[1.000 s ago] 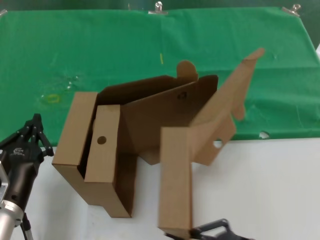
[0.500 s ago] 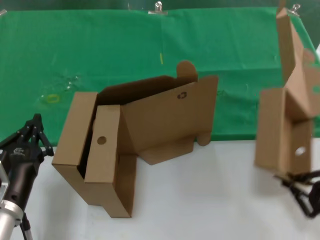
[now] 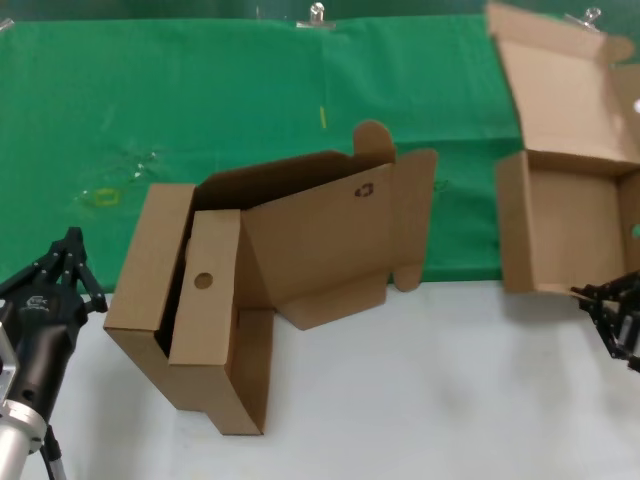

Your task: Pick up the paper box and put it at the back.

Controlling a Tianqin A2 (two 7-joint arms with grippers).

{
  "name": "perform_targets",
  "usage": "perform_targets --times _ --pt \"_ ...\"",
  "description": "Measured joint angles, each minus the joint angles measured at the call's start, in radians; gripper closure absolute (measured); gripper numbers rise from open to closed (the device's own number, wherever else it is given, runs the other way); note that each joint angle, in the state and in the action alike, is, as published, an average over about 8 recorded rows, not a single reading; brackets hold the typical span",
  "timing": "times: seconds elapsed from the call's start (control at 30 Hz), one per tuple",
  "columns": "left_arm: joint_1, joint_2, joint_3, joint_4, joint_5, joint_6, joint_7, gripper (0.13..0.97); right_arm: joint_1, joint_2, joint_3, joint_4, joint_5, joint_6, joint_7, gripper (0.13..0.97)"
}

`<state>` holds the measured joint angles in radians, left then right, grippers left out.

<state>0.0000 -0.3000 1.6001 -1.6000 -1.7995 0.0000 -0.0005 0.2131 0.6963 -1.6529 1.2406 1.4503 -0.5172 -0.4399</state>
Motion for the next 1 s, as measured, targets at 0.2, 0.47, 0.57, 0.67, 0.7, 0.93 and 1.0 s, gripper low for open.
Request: perform_targets --times 0.2,0.47,0.57,0.67,0.7,0.93,1.0 --pt "0.000 0.000 0.000 0.000 0.000 0.000 0.000 0.954 0.105 -0.026 -0.086 -0.054 -0.158 0.022 0.107 0.946" --pt "0.000 0.000 0.000 0.000 0.000 0.000 0.000 0.954 0.167 -0.039 -0.142 -0.089 -0.242 0.023 0.203 0.922" --pt "0.000 0.000 0.000 0.000 0.000 0.000 0.000 0.954 0.173 -0.037 -0.153 -0.091 -0.245 0.026 0.217 0.908" --pt "0.000 0.000 0.000 0.000 0.000 0.000 0.000 0.954 0.167 -0.026 -0.156 -0.077 -0.236 0.033 0.220 0.880" --pt "0.000 0.000 0.000 0.000 0.000 0.000 0.000 0.954 0.160 -0.019 -0.156 -0.068 -0.232 0.036 0.221 0.866" --pt "0.000 0.000 0.000 0.000 0.000 0.000 0.000 0.954 -0.001 0.071 -0.083 0.118 -0.134 0.053 0.206 0.798" --pt "0.000 0.000 0.000 0.000 0.000 0.000 0.000 0.954 -0.071 0.090 -0.031 0.192 -0.070 0.055 0.184 0.798"
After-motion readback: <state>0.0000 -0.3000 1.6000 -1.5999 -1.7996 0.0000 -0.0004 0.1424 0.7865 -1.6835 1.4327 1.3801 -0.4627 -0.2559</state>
